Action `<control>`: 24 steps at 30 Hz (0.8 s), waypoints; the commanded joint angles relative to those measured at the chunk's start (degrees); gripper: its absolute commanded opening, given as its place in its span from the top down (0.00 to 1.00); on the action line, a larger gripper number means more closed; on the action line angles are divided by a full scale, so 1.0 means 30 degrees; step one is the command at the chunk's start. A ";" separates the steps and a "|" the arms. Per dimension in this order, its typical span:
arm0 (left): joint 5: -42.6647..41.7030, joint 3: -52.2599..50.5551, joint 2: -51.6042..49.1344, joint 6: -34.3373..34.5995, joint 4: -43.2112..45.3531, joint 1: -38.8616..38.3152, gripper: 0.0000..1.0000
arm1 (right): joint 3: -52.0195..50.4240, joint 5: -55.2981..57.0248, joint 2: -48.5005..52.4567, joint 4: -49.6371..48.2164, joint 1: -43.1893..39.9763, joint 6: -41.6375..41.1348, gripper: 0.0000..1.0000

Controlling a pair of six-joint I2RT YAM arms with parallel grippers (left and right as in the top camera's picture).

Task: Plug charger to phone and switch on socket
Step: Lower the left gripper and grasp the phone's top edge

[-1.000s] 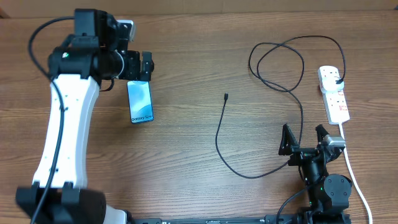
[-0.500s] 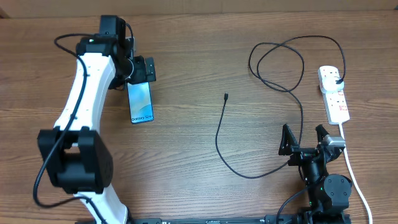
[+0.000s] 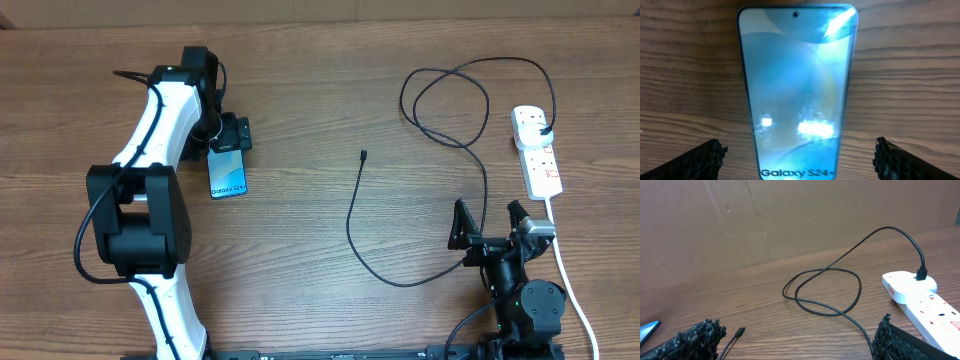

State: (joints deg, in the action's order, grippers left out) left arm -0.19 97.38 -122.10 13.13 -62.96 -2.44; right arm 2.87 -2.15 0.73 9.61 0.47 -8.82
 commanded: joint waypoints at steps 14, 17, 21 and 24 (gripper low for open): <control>0.0321 0.0452 -0.0452 -0.0903 0.0488 0.0270 0.01 | -0.0102 -0.0022 -0.0189 -0.0117 0.0109 -0.0036 0.00; -0.0437 0.0452 -0.0452 -0.1377 0.0656 0.0270 0.01 | -0.0102 -0.0022 -0.0189 -0.0109 0.0109 -0.0036 0.00; -0.0444 0.0444 -0.0459 -0.1377 0.0714 0.0270 0.00 | -0.0102 -0.0022 -0.0189 -0.0109 0.0109 -0.0036 0.00; -0.0444 0.0444 -0.0459 -0.1377 0.0692 0.0270 0.00 | -0.0102 -0.0022 -0.0189 -0.0117 0.0109 -0.0036 0.00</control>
State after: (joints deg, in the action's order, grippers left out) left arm -0.71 97.45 -122.83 10.31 -60.97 -1.74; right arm 2.87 -2.15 0.73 9.63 0.47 -8.82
